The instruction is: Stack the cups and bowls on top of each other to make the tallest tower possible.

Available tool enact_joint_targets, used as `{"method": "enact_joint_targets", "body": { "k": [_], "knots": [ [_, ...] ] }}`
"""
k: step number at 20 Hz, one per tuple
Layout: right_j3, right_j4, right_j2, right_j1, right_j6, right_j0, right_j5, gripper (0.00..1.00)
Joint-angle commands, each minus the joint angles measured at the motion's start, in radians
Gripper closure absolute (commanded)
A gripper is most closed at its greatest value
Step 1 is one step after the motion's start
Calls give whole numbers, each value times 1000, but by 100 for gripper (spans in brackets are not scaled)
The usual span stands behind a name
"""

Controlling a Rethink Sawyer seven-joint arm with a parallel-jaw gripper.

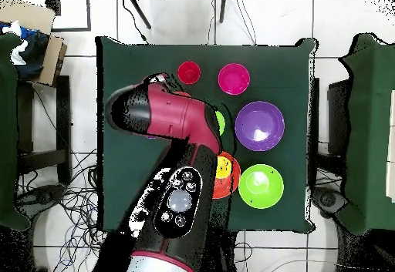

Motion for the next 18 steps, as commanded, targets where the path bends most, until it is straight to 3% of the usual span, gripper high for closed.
{"method": "enact_joint_targets", "body": {
  "k": [1,18],
  "knots": [
    [-112,-59,47,114,21,23,122,0],
    [-283,-16,-62,245,111,73,175,0]
  ]
}}
